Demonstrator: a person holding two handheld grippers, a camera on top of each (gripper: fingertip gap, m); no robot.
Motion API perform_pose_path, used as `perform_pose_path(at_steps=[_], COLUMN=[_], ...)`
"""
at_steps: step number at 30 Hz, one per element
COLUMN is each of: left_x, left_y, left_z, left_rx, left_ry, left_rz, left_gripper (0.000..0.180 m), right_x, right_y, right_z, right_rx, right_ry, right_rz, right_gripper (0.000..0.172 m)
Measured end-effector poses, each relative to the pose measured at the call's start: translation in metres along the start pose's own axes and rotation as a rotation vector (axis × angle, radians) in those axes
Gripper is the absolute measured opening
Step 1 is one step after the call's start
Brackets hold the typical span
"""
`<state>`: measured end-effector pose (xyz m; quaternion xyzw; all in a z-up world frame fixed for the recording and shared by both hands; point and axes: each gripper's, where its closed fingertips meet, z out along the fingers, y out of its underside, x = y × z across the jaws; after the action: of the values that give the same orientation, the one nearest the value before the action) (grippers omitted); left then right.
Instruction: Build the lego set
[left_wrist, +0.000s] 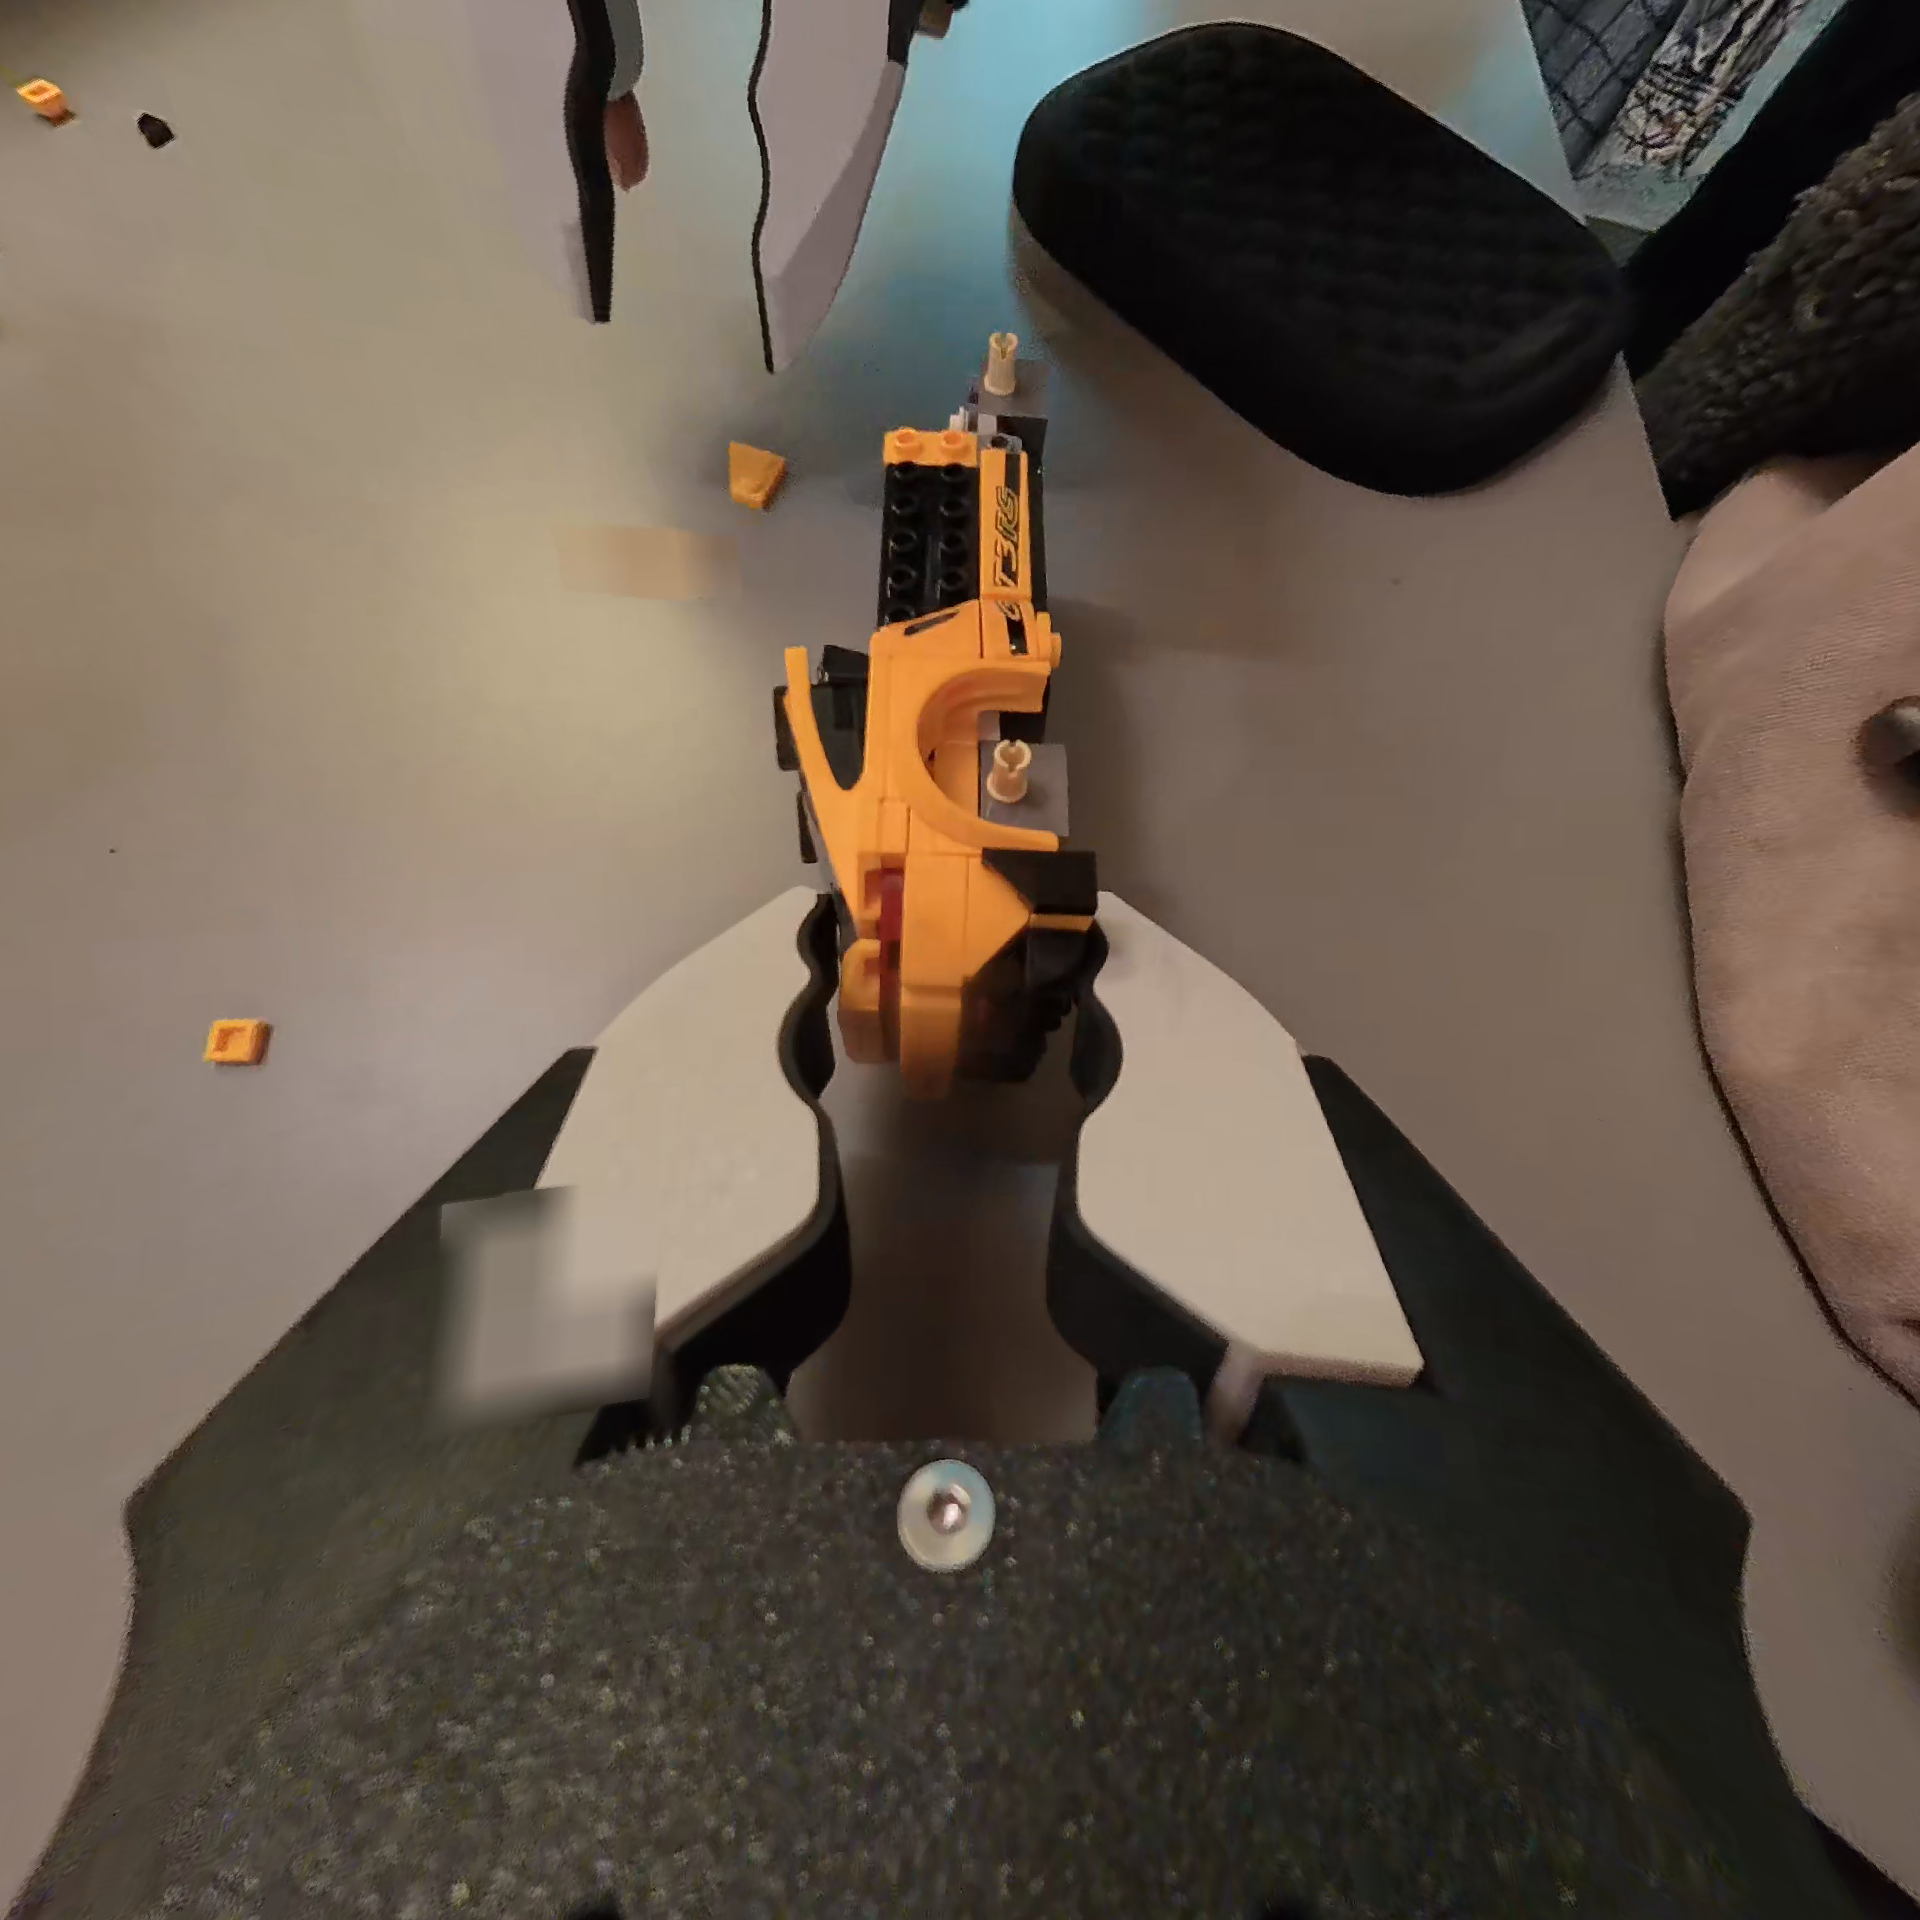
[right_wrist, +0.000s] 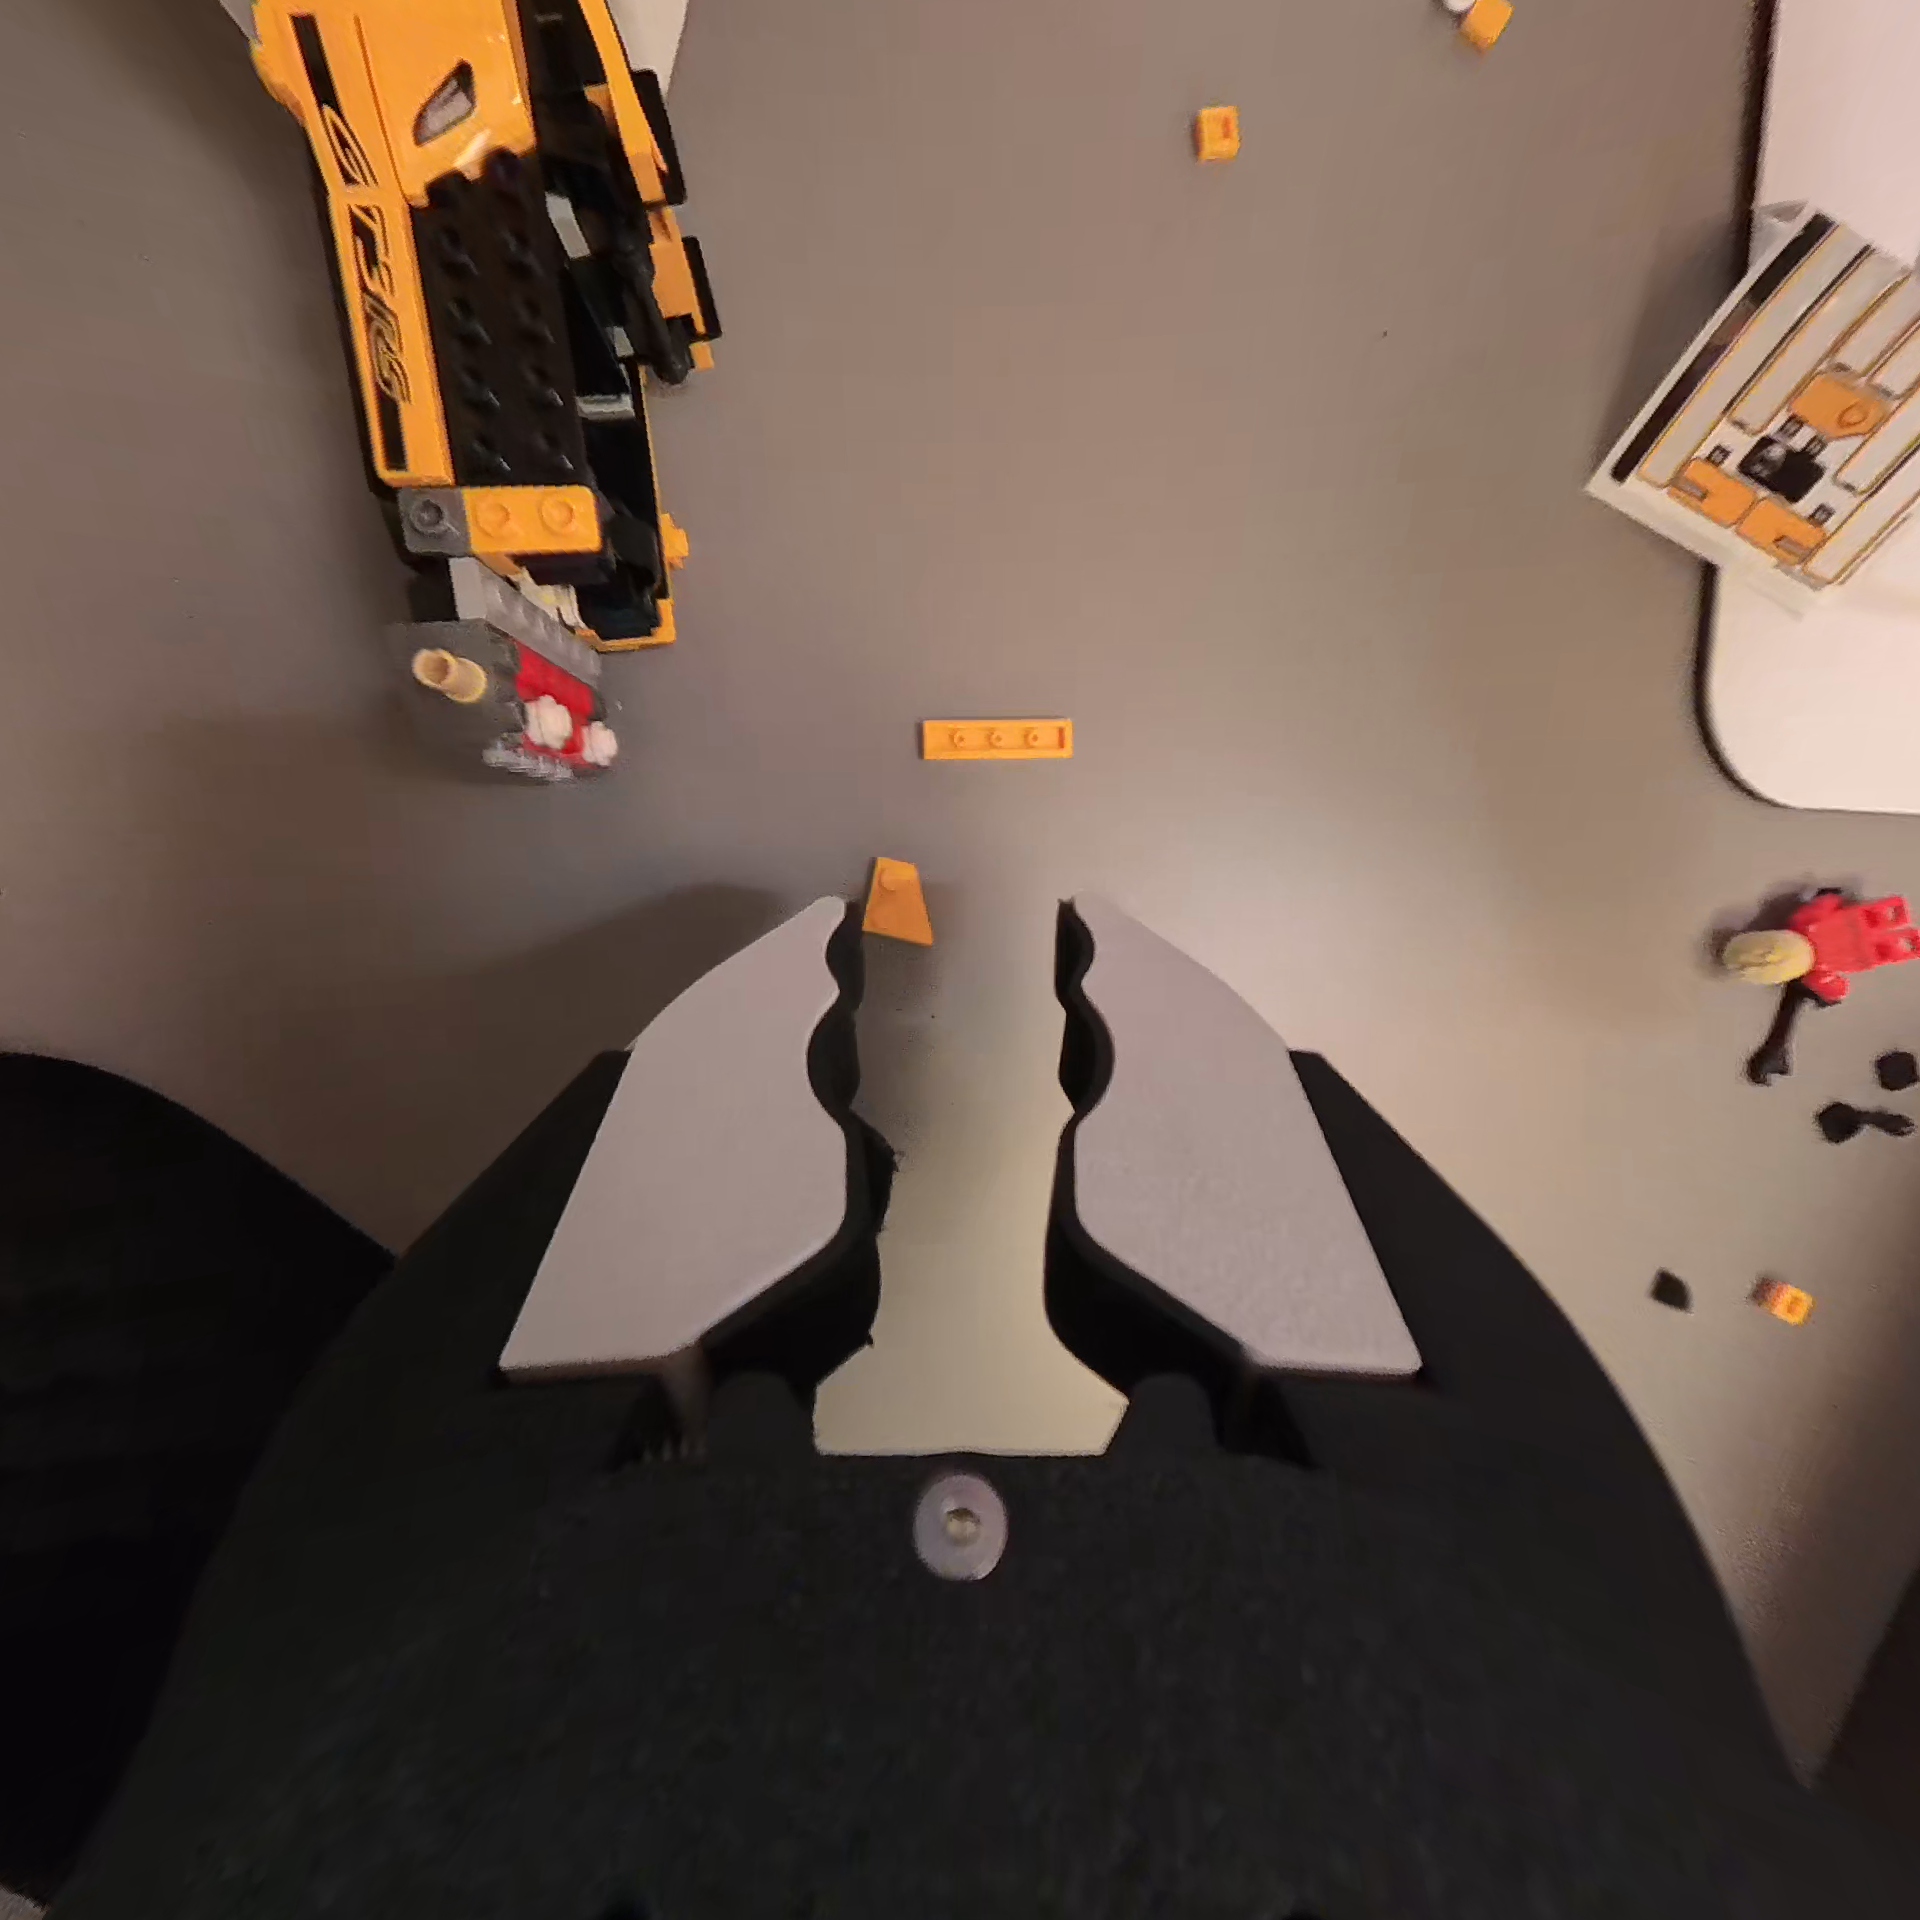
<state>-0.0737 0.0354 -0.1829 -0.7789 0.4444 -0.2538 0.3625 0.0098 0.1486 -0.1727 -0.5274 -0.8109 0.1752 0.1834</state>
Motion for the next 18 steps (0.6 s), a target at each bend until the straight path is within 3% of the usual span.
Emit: perform_pose_path(at_steps=[18], left_x=[0.012], left_y=[-0.002], left_z=[0.003], left_rx=[0.024], left_ry=[0.073], left_rz=[0.019], left_gripper=[0.044], right_x=[0.006], right_y=[-0.022], right_z=[0.044], right_rx=[-0.037], right_ry=[-0.065], right_rz=[0.010], right_gripper=[0.045])
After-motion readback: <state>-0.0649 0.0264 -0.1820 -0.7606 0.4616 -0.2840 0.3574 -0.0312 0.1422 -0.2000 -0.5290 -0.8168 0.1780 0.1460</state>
